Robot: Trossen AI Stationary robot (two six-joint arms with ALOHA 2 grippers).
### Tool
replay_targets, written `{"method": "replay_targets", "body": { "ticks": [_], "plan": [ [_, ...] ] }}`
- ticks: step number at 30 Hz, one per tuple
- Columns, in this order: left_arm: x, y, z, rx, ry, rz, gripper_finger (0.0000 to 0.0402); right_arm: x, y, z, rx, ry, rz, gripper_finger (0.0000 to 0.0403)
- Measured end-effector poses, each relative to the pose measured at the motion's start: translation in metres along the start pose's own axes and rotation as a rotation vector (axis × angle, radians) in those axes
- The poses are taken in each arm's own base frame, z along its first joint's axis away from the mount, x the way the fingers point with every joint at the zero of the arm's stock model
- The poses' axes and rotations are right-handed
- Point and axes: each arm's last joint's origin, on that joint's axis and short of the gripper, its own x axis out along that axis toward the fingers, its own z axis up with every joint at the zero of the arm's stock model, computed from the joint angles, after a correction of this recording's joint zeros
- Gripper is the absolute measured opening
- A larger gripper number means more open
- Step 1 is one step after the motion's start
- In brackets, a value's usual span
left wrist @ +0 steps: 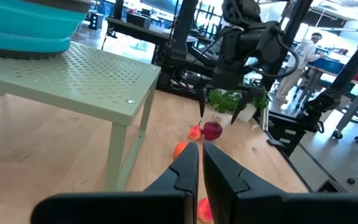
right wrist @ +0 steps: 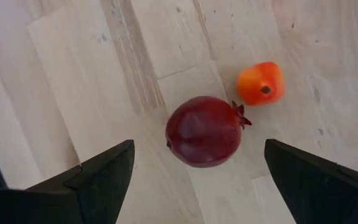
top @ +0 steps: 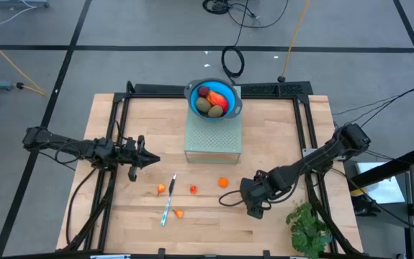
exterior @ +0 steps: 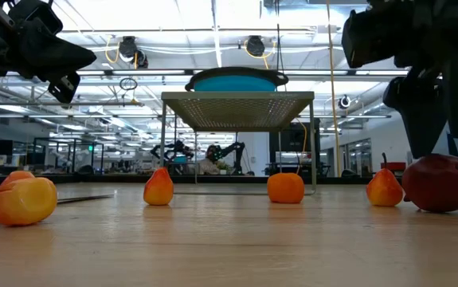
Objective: Pick & Place Fruit
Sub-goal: Put the pomegranate into the blue strainer bowl on the shelf
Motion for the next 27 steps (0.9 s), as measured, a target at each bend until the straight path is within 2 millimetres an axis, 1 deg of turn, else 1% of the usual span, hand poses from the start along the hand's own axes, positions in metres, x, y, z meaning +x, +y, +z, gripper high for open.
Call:
{"method": "replay_targets", "body": {
  "ticks": [4,16,27],
  "plan": [
    [0.0,0.0,0.0,-0.001,0.0,0.0,0.0021,0.004,0.0,0.0,0.009,0.007,-0.008,0.035],
    [0.0,0.0,0.0,0.0,0.0,0.0,0.0021,0.005,0.0,0.0,0.009,-0.002,-0.011,0.035],
    [0.0,0.0,0.0,0.0,0.001,0.0,0.0021,0.019,-0.012,-0.011,0.04,0.022,-0.06,0.035]
  ]
}}
